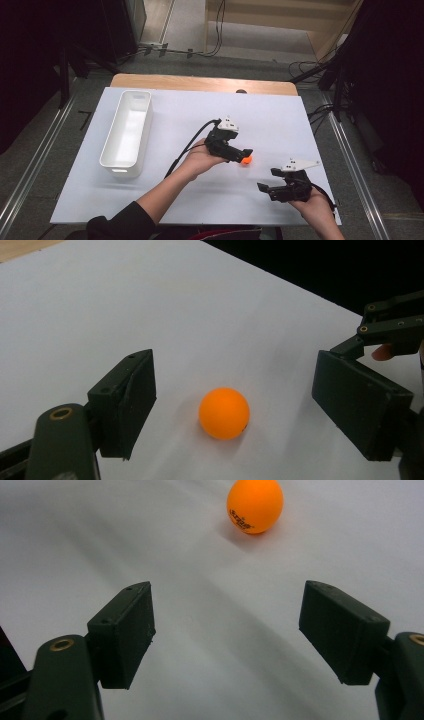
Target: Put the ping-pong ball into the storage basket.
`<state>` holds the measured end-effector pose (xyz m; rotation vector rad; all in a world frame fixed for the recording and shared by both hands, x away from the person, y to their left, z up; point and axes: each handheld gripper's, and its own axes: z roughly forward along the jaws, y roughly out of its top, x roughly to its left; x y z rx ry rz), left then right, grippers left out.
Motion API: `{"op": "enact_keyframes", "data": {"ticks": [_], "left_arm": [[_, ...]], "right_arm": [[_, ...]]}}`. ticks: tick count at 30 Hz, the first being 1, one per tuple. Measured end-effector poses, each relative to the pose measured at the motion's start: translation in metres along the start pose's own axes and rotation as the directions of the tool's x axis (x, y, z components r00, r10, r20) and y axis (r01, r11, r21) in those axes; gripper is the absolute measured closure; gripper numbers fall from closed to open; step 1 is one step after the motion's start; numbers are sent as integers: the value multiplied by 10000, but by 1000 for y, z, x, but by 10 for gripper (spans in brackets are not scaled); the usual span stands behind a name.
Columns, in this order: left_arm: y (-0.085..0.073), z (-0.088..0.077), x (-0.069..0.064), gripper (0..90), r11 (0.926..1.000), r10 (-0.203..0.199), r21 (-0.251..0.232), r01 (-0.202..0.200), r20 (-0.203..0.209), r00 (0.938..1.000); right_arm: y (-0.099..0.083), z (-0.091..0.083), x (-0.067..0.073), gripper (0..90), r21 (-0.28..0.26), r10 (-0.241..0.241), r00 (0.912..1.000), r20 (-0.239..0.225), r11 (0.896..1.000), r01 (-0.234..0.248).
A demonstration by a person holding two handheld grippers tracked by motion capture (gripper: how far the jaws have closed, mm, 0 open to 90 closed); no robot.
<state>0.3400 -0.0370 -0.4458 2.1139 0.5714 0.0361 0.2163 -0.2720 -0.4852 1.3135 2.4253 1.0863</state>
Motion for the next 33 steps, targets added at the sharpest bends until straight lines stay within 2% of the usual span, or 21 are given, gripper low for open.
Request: {"op": "enact_keyframes", "data": {"ticks": [3, 16, 22, 27, 33], "left_arm": [[1, 5, -1, 174, 9999, 137, 64, -137, 5, 9999], [9, 25, 0, 174, 9998, 50, 183, -50, 2, 10000], [12, 27, 0, 174, 9999, 75, 134, -75, -10, 10000], [10, 30, 0, 174, 9998, 115, 158, -113, -144, 9998], [7, 33, -1, 174, 10000, 64, -2, -64, -91, 9999]], "right_arm": [[0, 0, 0, 207, -13, -10, 10000, -12, 10000, 10], [0, 0, 0, 207, 3, -72, 10000, -19, 10000, 72], [0, 0, 0, 207, -15, -103, 9999, -30, 9999, 103], [0, 1, 0, 207, 2, -84, 10000, -30, 10000, 84], [0, 1, 1, 207, 6, -54, 10000, -76, 10000, 54]]}}
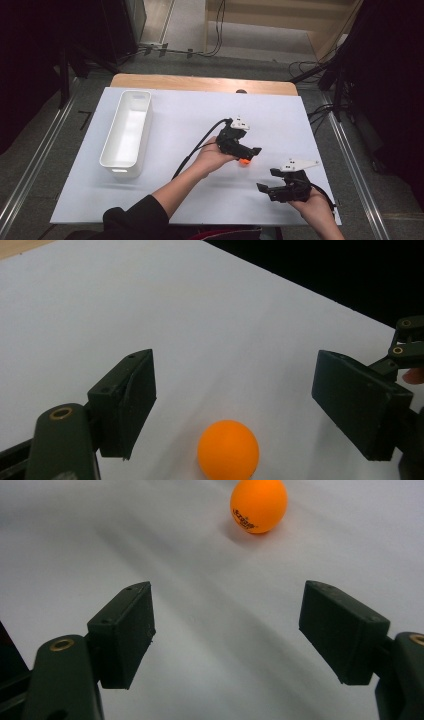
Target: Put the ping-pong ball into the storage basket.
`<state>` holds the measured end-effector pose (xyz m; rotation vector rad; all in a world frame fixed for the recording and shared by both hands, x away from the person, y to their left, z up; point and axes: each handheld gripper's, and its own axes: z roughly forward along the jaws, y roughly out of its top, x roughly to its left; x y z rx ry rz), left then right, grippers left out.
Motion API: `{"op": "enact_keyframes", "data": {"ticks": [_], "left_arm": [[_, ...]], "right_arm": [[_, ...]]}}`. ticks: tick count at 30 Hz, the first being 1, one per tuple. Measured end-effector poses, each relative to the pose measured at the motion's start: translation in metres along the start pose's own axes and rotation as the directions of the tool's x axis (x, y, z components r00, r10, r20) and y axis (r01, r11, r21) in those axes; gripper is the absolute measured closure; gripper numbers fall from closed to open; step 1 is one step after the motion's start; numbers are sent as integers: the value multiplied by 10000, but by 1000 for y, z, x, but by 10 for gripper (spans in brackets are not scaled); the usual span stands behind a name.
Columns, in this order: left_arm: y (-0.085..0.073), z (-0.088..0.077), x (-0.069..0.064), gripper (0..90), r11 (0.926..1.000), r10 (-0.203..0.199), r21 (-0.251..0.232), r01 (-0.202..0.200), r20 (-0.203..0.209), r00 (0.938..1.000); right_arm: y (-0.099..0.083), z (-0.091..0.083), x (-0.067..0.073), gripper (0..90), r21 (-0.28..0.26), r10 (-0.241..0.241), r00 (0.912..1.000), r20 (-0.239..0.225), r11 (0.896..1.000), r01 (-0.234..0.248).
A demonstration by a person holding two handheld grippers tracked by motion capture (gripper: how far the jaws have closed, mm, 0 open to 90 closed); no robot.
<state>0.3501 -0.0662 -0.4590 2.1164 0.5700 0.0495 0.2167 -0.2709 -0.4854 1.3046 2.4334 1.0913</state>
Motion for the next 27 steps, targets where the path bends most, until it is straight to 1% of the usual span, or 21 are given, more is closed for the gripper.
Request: {"op": "enact_keyframes", "data": {"ticks": [3, 4, 6, 7, 8, 11, 12, 13, 14, 15, 17, 18, 19, 20, 25, 26, 27], "left_arm": [[-2, 1, 0, 174, 10000, -47, -37, 47, 63, 10000], [-3, 2, 1, 174, 9999, -82, -61, 83, 166, 9998], [-6, 4, 0, 174, 10000, -96, -26, 96, 177, 9998], [-6, 4, 0, 174, 10000, -96, -26, 96, 177, 9998], [-9, 7, -1, 174, 10000, 3, 75, -4, 133, 9999], [-12, 9, -2, 174, 10000, 8, 29, -9, 98, 10000], [-16, 11, -2, 174, 10000, -43, 80, 42, 126, 9999], [-16, 11, -2, 174, 10000, -43, 80, 42, 126, 9999], [-19, 14, -2, 174, 9997, -25, 248, 22, 103, 9999], [-20, 15, -2, 174, 9996, 42, 285, -45, 87, 10000], [-21, 16, -2, 174, 9997, 48, 249, -51, 108, 9999], [-23, 17, -3, 174, 9999, 16, 138, -17, 70, 10000], [-24, 17, -3, 174, 9998, 34, 177, -35, 78, 10000], [-27, 19, -3, 174, 9996, 119, 268, -118, -18, 9999], [-33, 22, -3, 174, 9991, 104, 419, -103, -22, 9999], [-35, 25, -4, 174, 9979, 210, 607, -209, -21, 9998], [-37, 25, -4, 174, 9980, 194, 600, -190, -57, 9998]], "right_arm": [[0, 0, 0, 207, 5, -9, 10000, 43, 10000, 9], [0, 0, 0, 207, 10, -2, 10000, 31, 10000, 2], [0, 0, 0, 207, 9, -26, 10000, 0, 10000, 26], [0, 0, 0, 207, 9, -26, 10000, 0, 10000, 26], [0, 0, 0, 207, 8, -20, 10000, -3, 10000, 20], [0, 0, 0, 207, 12, -25, 10000, -3, 10000, 25], [0, 0, 0, 207, 4, -2, 10000, -14, 10000, 2], [0, 0, 0, 207, 4, -2, 10000, -14, 10000, 2], [0, 0, 0, 207, 38, -62, 10000, 4, 10000, 61], [0, 0, 0, 207, 66, -27, 10000, 3, 10000, 27], [0, 0, 0, 207, 72, -30, 10000, 5, 10000, 29], [0, 0, 0, 207, 74, -38, 10000, 5, 10000, 38], [0, 0, 0, 207, 63, -21, 10000, 3, 10000, 21], [0, 0, 0, 207, 63, -17, 10000, 3, 10000, 17], [0, 0, 0, 207, 66, -29, 10000, 0, 10000, 29], [0, 0, 0, 207, 70, -33, 10000, 6, 10000, 33], [0, 0, 0, 207, 73, -28, 10000, 4, 10000, 28]]}}
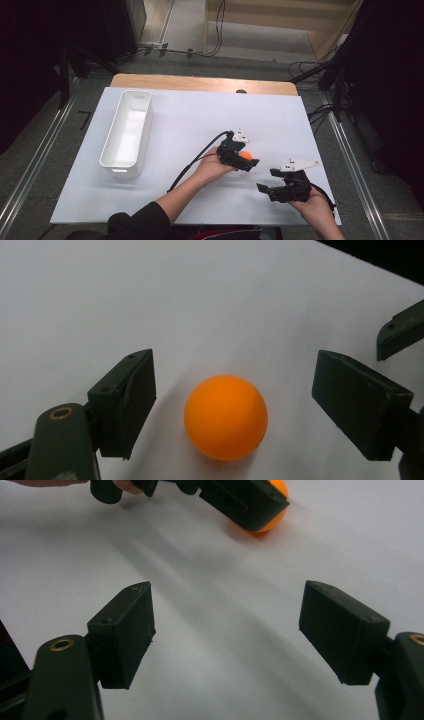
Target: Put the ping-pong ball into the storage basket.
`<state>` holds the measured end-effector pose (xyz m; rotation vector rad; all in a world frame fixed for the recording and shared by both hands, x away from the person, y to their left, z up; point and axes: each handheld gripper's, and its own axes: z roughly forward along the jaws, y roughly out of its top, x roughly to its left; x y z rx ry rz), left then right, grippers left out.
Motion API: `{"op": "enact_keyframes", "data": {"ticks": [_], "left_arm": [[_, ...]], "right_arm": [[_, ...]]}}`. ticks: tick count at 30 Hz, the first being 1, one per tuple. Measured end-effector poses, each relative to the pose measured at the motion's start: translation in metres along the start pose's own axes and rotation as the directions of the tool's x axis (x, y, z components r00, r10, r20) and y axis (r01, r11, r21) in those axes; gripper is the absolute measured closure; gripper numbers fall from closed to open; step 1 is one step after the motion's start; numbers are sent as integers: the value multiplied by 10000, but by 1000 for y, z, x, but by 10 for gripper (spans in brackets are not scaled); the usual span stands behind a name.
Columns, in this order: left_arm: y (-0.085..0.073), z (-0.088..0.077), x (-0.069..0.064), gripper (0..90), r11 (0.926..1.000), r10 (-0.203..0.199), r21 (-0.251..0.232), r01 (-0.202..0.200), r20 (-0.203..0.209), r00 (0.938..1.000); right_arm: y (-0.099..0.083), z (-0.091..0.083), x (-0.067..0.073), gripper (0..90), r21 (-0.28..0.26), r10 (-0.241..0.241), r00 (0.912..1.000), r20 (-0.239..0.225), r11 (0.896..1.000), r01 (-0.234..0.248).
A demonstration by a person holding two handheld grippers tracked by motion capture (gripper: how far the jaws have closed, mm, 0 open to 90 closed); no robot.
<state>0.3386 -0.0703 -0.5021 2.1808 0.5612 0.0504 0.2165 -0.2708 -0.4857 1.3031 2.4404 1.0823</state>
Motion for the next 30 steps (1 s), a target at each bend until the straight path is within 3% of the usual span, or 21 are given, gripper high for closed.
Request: {"op": "enact_keyframes", "data": {"ticks": [8, 9, 11, 22, 27, 30], "left_arm": [[-7, 5, -1, 145, 9995, 198, 258, -195, -111, 9997], [-9, 5, -2, 132, 9977, 482, 487, -470, -235, 9986], [-12, 7, -3, 132, 9978, 516, 429, -506, -223, 9984], [-13, 9, -1, 137, 9981, 361, 496, -351, -188, 9992], [-13, 9, 0, 205, 9982, 191, 577, -173, -319, 9993], [-13, 9, -1, 240, 9978, 284, 608, -259, -414, 9987]], "right_arm": [[0, 0, 0, 207, 8, -11, 10000, 2, 10000, 11], [0, 0, 0, 207, 9, -8, 10000, 6, 10000, 8], [0, 0, 0, 207, 9, -8, 10000, 7, 10000, 8], [0, 0, 0, 207, 0, 16, 10000, 7, 10000, -16], [0, 0, 0, 207, 2, -11, 10000, 2, 10000, 11], [0, 0, 0, 207, -2, -20, 10000, -1, 10000, 20]]}}
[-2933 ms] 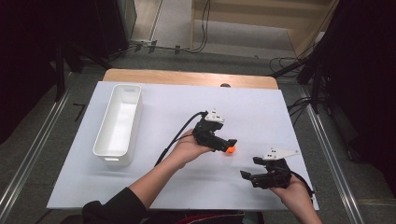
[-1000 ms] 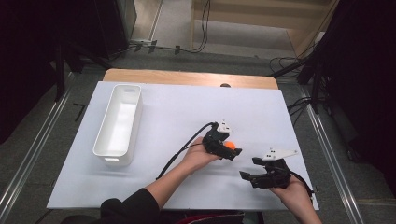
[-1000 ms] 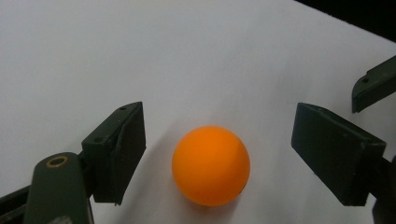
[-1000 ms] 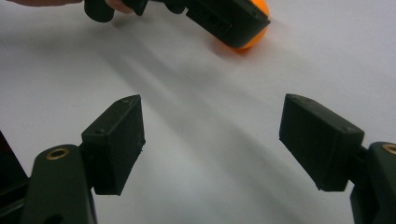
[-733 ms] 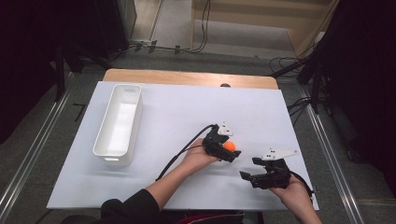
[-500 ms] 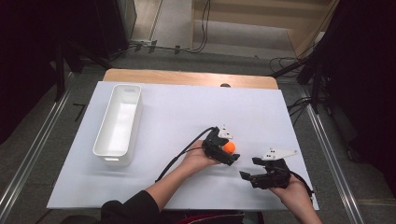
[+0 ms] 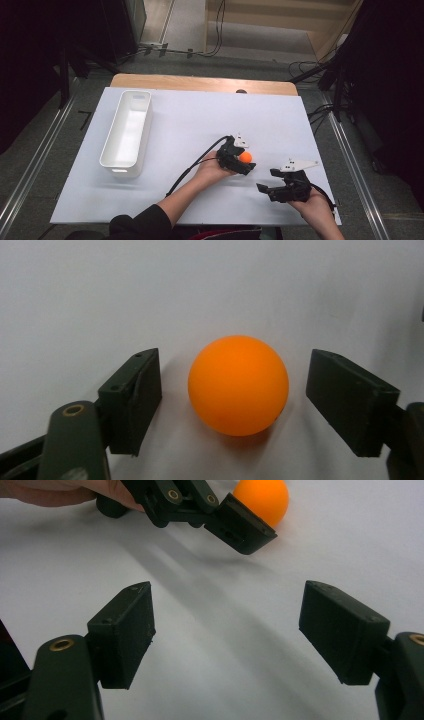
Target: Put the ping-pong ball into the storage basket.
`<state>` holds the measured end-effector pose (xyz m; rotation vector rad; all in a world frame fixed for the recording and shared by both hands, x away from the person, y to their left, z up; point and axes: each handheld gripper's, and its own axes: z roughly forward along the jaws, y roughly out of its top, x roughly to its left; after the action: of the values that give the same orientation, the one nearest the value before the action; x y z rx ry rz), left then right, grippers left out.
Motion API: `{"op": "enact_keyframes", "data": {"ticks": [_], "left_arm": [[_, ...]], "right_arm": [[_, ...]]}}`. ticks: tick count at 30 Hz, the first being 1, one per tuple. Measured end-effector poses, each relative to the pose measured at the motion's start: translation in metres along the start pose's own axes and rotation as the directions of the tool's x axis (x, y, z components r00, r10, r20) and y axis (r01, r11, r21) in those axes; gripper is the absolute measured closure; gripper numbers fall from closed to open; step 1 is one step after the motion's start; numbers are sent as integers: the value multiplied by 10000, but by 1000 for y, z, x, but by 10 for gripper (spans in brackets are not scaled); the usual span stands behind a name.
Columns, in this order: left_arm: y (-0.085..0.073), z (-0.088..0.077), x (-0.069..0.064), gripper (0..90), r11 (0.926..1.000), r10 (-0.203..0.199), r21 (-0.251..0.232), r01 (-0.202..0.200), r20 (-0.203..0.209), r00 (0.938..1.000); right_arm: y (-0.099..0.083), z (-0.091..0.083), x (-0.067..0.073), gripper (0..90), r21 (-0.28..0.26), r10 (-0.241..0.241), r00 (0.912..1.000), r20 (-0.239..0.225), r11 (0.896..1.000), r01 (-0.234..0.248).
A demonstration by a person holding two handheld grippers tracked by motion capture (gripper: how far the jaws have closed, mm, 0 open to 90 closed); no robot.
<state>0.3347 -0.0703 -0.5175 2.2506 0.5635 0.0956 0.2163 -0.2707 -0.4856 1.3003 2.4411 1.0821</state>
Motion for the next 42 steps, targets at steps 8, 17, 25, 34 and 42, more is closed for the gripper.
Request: {"op": "enact_keyframes", "data": {"ticks": [8, 17, 25, 34, 42], "left_arm": [[-1, 1, -8, 389, 9982, 603, 24, -603, -446, 9972], [-1, 1, -9, 490, 9975, 708, -21, -710, -549, 9960], [-2, -2, -9, 490, 9983, 577, -53, -579, -378, 9976], [3, -12, -10, 489, 9992, 320, -250, -321, -63, 9995], [11, -23, -12, 489, 9989, 284, -369, -281, 66, 9996]], "right_arm": [[0, 0, 0, 207, 7, -14, 10000, 11, 10000, 14], [0, 0, 0, 207, 9, 4, 10000, 22, 10000, -4], [0, 0, 0, 207, 10, -18, 10000, 5, 10000, 18], [0, 0, 0, 207, 12, -21, 10000, 11, 10000, 21], [0, 0, 0, 207, 8, -47, 10000, 29, 10000, 47]]}}
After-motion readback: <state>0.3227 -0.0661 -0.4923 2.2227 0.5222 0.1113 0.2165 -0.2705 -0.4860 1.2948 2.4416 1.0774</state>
